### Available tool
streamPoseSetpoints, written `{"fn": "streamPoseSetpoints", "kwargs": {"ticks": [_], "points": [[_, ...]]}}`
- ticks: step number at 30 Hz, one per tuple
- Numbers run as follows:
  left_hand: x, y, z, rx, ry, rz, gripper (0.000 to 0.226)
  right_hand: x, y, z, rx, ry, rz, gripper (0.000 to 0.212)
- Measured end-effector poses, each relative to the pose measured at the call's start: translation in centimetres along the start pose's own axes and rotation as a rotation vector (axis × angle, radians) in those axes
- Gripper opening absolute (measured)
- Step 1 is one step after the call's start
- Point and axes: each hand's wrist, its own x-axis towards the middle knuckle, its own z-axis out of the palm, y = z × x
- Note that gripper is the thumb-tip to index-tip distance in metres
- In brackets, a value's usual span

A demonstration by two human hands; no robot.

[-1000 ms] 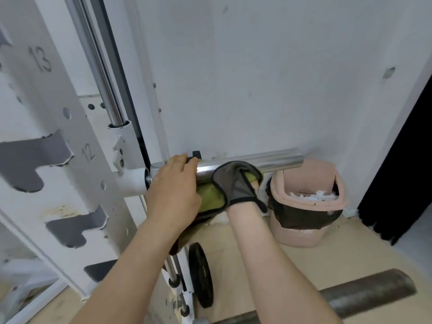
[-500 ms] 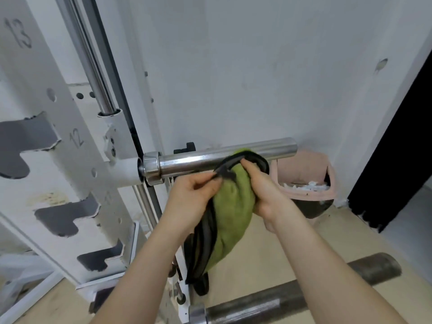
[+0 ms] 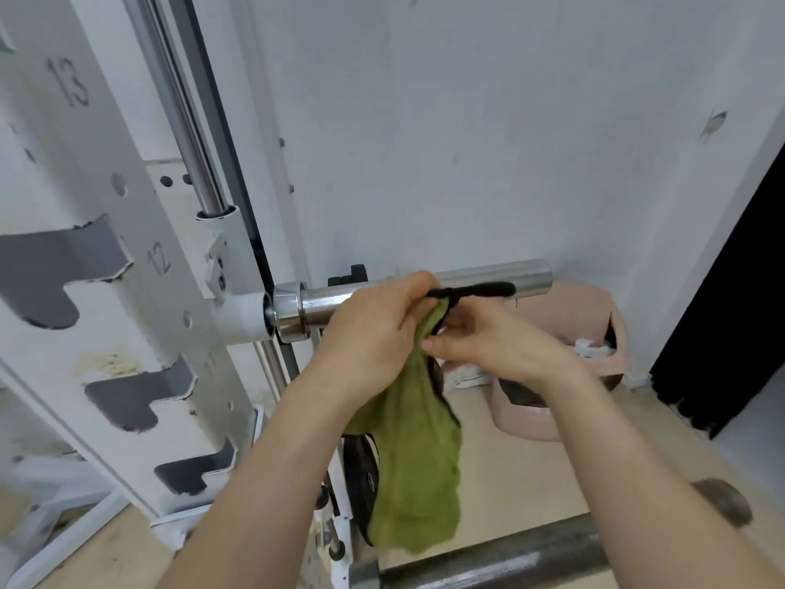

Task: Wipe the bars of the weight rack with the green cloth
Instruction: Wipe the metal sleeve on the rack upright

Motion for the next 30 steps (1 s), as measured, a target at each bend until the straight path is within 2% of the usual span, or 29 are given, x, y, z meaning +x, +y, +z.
{"fn": "streamPoseSetpoints", "kwargs": {"ticks": [2, 4, 6, 9, 11, 12, 14, 16, 17, 18, 19, 20, 22, 24, 27, 30], "points": [[0.3, -0.1, -0.4, 0.031, 0.088, -0.057, 0.013, 0.2, 1.0, 0.7, 0.191, 0.035, 0.032, 0.012], [0.7, -0.6, -0.8, 0.026, 0.146, -0.154, 0.018, 0.4, 1.2, 0.5, 0.292, 0.088, 0.030, 0.013], [0.8, -1.6, -1.3, 0.032, 0.033, -0.300, 0.023, 1.3, 0.4, 0.0, 0.250, 0.211, -0.011, 0.015], [0.1, -2.8, -2.1, -0.208, -0.305, -0.548, 0.024, 4.2, -0.8, -1.9, 0.166, 0.402, -0.028, 0.018], [-0.6, -3.5, -2.1, -0.050, -0.349, -0.585, 0.013, 6.1, -1.3, -2.9, 0.186, 0.439, -0.031, 0.018], [-0.7, -3.7, -2.2, 0.099, -0.300, -0.590, 0.007, 7.1, -1.3, -3.2, 0.224, 0.475, -0.012, 0.018], [-0.2, -3.6, -2.6, 0.327, -0.116, -0.588, 0.011, 9.0, -1.3, -3.7, 0.318, 0.626, 0.018, 0.019], [1.2, -3.5, -3.2, 0.360, 0.150, -0.549, 0.015, 10.6, -1.7, -4.1, 0.304, 0.815, -0.047, 0.012], [2.2, -3.6, -3.5, 0.336, 0.289, -0.533, 0.015, 11.2, -2.0, -4.1, 0.238, 0.854, -0.098, 0.014], [3.3, -3.8, -3.7, 0.289, 0.398, -0.528, 0.014, 11.6, -2.6, -3.5, 0.129, 0.836, -0.129, 0.032], [4.3, -3.8, -3.8, 0.226, 0.467, -0.536, 0.013, 11.8, -2.9, -2.3, 0.005, 0.731, -0.152, 0.051], [5.0, -4.0, -3.6, 0.155, 0.489, -0.558, 0.014, 11.9, -2.8, -0.5, -0.180, 0.582, -0.177, 0.064], [5.3, -4.4, -2.8, 0.010, 0.436, -0.619, 0.024, 12.0, -1.8, 3.9, -0.661, 0.263, -0.231, 0.073], [4.1, -4.4, -2.0, -0.018, 0.359, -0.645, 0.037, 12.2, -0.3, 6.2, -0.988, 0.115, -0.209, 0.066], [1.4, -5.4, -1.1, 0.324, 0.320, -0.608, 0.051, 13.4, -1.1, 6.6, -1.068, 0.081, -0.242, 0.030], [-0.3, -6.9, 0.1, 0.607, 0.173, -0.609, 0.070, 14.7, -2.4, 7.7, -1.074, 0.026, -0.337, 0.020]]}}
